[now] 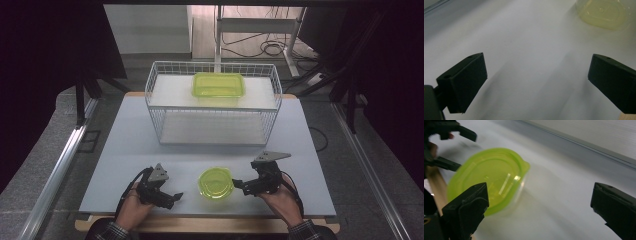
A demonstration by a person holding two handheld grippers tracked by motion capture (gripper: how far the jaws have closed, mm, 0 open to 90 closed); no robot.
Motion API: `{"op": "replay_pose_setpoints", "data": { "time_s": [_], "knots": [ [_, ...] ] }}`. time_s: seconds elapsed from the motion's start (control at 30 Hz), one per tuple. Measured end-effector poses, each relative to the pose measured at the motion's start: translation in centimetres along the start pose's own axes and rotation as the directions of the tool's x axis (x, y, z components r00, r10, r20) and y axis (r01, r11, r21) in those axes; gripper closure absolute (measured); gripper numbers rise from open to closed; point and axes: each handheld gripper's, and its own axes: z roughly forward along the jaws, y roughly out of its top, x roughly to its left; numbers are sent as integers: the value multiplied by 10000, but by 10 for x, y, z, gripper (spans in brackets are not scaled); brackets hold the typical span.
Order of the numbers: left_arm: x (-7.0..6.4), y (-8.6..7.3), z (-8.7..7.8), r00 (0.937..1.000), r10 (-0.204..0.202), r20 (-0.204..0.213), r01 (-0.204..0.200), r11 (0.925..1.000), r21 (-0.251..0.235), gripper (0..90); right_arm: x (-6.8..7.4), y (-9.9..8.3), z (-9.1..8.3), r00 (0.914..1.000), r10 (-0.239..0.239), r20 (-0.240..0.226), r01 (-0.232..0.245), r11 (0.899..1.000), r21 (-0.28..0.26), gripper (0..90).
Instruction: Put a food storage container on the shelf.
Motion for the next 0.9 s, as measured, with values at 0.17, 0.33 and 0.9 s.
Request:
{"op": "replay_pose_setpoints", "data": {
  "time_s": [0.17,0.33,0.9],
  "knots": [
    [0,0,0,10000,17,-9,-17,10000,29,21,5,7,4,9991,243,-336,-244,9997,-23,18],
    [0,0,0,10000,13,-8,-13,10000,16,21,9,14,10,9977,404,-538,-397,9991,134,106],
    [-1,0,1,10000,44,22,-44,10000,41,21,-13,10,34,9369,2798,-2097,-2560,9574,1337,544]
  ]
}}
